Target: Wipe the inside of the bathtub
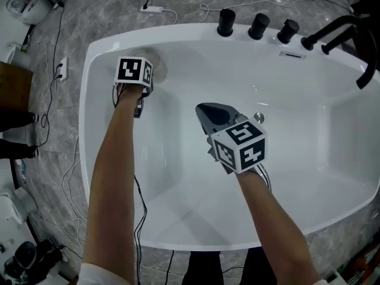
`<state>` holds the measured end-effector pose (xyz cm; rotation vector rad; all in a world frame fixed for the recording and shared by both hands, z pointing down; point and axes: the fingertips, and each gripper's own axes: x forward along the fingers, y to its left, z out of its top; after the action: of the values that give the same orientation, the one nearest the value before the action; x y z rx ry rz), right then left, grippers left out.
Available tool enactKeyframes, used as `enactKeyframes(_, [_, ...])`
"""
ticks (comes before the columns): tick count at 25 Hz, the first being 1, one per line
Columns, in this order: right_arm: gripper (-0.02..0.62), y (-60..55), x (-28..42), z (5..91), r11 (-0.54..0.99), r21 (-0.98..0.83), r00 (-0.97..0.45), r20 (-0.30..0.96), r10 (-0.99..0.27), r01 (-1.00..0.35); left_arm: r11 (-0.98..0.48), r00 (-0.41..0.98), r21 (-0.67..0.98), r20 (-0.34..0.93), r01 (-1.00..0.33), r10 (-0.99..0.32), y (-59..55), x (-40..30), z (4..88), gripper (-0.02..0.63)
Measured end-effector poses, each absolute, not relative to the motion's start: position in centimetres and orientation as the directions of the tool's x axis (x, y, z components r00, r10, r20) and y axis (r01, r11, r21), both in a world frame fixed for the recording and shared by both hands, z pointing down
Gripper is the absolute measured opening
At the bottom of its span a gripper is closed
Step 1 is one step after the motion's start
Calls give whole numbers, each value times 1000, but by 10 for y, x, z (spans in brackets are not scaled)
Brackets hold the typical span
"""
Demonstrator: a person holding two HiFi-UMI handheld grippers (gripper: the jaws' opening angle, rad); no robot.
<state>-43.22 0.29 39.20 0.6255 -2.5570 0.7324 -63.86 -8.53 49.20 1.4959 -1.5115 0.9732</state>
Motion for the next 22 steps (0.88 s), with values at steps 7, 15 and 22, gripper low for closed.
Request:
enactKeyframes(7, [20,-3,-388,397,748,-399,-813,489,-315,-530,-8,7,4,917,-1000,-399,-99,-592,491,97])
enactKeyframes(15, [20,-17,-326,398,730,-409,-809,484,-335,-547,-24,26,18,921,-1000,-388,-117,-528,490,97])
enactKeyframes(22, [20,-35,-260,400,699,-411,-788,493,-369,-585,-27,23,14,923,-1000,-383,-129,-473,494,97])
